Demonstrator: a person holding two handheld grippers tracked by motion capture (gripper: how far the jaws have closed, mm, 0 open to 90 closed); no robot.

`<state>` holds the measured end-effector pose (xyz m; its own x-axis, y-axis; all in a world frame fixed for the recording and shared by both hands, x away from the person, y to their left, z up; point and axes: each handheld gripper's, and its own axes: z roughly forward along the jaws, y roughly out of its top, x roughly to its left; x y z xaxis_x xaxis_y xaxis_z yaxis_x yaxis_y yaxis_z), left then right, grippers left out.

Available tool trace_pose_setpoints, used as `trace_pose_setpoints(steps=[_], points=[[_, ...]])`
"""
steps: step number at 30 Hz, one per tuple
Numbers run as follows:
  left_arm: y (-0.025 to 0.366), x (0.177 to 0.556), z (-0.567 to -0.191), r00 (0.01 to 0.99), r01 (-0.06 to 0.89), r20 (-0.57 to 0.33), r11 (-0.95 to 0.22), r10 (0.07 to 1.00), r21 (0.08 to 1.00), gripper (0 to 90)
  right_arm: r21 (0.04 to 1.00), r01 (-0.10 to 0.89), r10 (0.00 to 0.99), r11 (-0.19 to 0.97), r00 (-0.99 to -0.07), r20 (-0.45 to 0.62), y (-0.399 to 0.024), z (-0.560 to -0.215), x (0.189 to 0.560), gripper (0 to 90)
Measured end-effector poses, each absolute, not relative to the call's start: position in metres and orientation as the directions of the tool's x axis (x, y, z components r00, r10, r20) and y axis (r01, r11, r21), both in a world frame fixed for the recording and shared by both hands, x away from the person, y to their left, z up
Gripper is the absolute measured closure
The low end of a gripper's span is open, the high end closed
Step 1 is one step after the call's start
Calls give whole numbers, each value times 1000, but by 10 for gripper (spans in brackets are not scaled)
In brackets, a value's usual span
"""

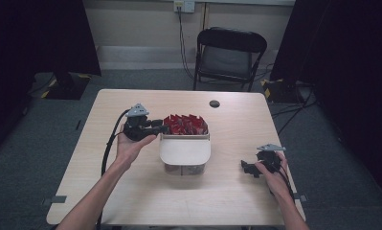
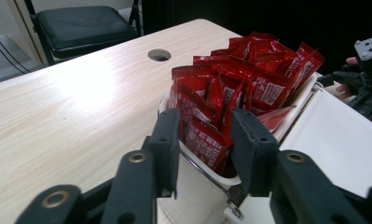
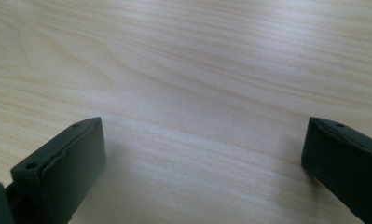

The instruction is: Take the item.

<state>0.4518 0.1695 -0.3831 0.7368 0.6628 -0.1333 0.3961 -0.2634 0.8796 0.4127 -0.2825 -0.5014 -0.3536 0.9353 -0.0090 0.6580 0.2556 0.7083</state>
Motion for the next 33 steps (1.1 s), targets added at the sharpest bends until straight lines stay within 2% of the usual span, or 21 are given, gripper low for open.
trace_pose_setpoints(steps=[1,6,8,11,23,33], points=[[170,452,-383,740,397,-137,-262,659,880,721,708,658,935,256,-354,-9,-283,-501,413,0],[171,453,-383,741,405,-152,-254,654,878,797,708,658,935,256,-354,-9,-283,-501,413,0],[172,454,-384,745,409,-165,-246,646,879,867,708,658,935,256,-354,-9,-283,-501,413,0],[172,455,-384,746,413,-175,-239,643,879,894,707,659,935,255,-354,-8,-282,-501,413,0],[176,456,-383,752,422,-207,-216,626,881,900,708,659,935,255,-354,-8,-282,-501,413,0],[176,455,-379,764,408,-198,-222,614,885,900,708,658,935,256,-354,-8,-282,-501,413,0]])
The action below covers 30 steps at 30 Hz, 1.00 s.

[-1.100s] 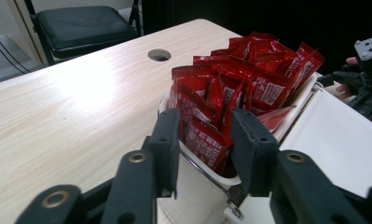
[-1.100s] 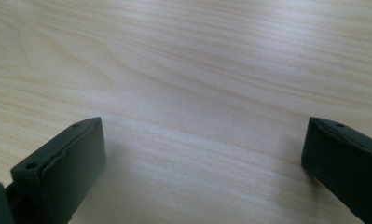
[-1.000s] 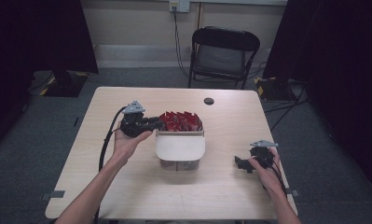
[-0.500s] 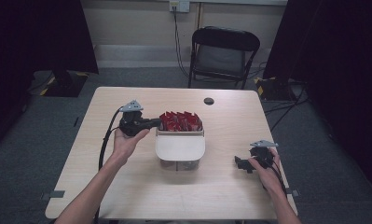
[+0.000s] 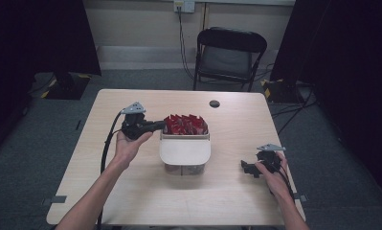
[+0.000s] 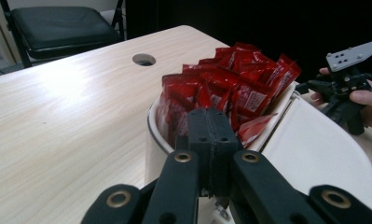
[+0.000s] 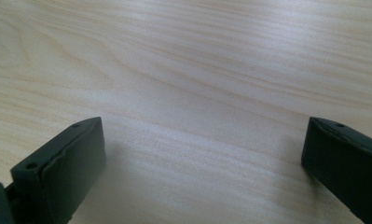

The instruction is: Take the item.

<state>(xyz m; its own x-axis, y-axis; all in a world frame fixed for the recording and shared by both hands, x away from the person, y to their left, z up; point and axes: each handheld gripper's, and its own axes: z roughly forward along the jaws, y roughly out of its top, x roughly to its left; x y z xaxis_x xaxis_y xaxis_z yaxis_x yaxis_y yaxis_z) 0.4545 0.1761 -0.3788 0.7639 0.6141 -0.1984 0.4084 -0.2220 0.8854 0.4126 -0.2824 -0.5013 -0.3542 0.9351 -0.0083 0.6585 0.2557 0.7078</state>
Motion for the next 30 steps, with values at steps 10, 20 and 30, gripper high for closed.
trace_pose_setpoints(steps=[10,20,30], points=[[178,452,-370,786,383,-182,-235,591,893,900,708,658,935,256,-354,-8,-282,-501,413,0],[180,450,-363,797,369,-184,-223,575,902,900,708,658,935,256,-354,-8,-282,-501,413,0],[186,447,-350,805,345,-177,-204,567,916,900,708,659,935,256,-355,-8,-282,-501,413,0]])
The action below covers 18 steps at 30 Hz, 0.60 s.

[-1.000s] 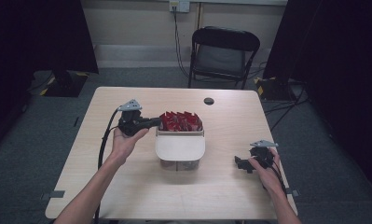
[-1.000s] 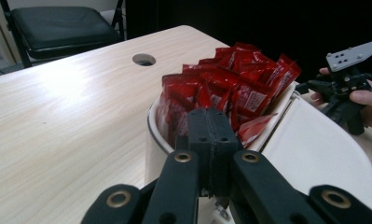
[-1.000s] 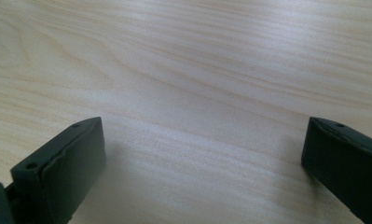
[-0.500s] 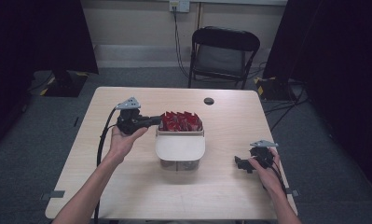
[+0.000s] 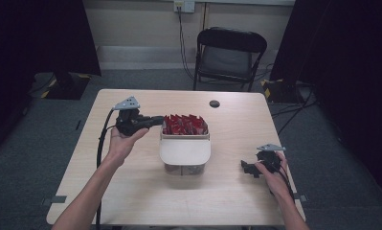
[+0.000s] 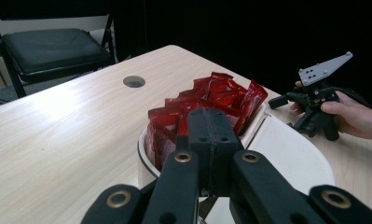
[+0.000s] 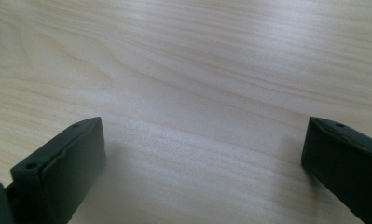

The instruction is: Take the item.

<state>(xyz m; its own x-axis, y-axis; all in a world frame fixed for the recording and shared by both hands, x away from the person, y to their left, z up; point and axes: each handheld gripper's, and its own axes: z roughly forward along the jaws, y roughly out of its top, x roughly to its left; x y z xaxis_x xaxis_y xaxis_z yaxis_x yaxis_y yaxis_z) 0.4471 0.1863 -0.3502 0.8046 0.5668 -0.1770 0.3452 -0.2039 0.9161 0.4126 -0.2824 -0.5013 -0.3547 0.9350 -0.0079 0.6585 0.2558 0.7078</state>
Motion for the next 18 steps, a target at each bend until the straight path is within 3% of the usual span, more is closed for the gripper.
trace_pose_setpoints(steps=[18], points=[[189,443,-337,808,323,-166,-189,565,927,900,708,658,935,256,-354,-8,-282,-501,413,0]])
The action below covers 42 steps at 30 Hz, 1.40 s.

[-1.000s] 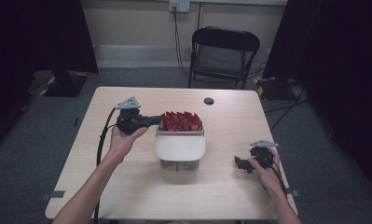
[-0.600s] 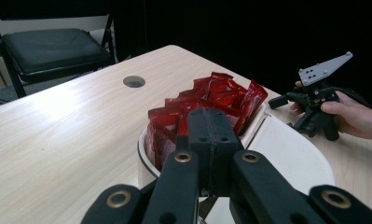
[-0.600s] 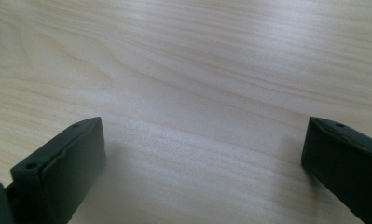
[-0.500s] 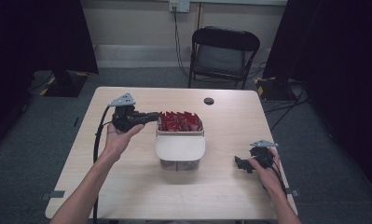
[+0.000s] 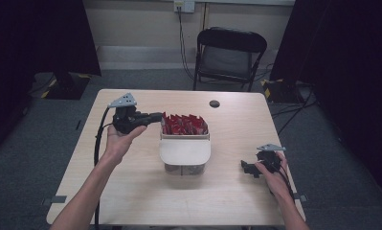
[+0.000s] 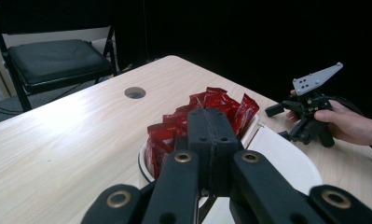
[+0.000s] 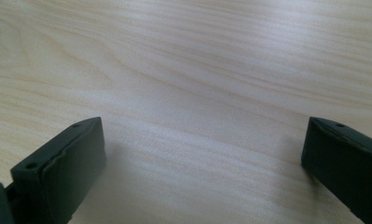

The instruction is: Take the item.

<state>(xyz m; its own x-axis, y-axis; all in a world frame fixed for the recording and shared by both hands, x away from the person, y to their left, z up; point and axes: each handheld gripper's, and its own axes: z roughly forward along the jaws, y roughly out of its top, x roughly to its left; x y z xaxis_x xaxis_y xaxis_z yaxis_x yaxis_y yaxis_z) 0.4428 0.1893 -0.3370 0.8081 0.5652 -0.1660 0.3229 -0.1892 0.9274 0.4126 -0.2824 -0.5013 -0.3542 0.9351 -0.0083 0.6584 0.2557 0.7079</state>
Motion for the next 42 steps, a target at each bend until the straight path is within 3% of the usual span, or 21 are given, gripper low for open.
trace_pose_setpoints(steps=[42], points=[[201,432,-309,829,245,-120,-161,547,956,900,708,659,935,256,-354,-8,-282,-501,413,0]])
